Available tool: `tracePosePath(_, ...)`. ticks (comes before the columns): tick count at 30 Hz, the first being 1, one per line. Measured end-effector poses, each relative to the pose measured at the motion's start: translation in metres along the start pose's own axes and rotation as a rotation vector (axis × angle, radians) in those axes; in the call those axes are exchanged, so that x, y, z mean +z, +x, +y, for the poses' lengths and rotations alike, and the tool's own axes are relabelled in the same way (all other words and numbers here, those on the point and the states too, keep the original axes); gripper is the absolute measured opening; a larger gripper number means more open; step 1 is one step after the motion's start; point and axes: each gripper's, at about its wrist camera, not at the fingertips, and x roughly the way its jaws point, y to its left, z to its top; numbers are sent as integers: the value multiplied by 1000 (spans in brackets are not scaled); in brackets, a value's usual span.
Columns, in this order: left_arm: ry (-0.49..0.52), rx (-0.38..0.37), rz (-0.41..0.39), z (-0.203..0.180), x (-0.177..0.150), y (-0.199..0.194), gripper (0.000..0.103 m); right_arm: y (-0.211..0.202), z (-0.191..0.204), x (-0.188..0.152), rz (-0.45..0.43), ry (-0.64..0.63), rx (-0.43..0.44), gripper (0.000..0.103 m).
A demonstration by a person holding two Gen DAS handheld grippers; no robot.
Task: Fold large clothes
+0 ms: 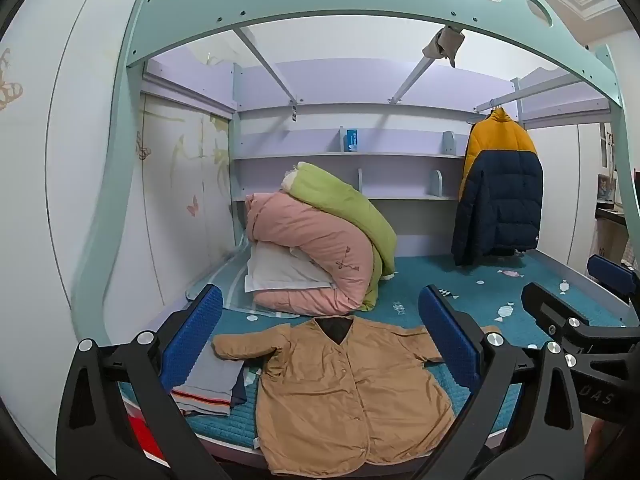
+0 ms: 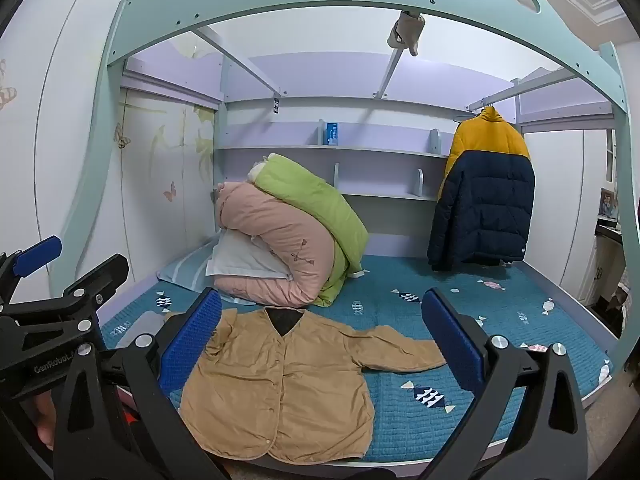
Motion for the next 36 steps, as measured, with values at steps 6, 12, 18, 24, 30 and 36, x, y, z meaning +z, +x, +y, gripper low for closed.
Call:
tracePosePath(6,-4,-3,7,0,0,-1,98,0,1,0,1,-4,-4,97)
tracePosePath(12,-3,-1,17,0,0,0,98,0,-3,-8,0,4,-8,97)
tracePosePath(18,-2,0,18,1,-3,0,98,-2,-5,0,-9,12,-17,97)
tracePosePath(24,1,-1,20,-1,-3,4,98,-3,-3,-1,-8,13,-24,97)
tracePosePath(30,3,0,22,-2,-5,7,98,-2,-4,-2,-4,15,-23,97)
tracePosePath(36,4,0,22,-3,-9,9,98,-1,-5,-3,-3,18,-22,97)
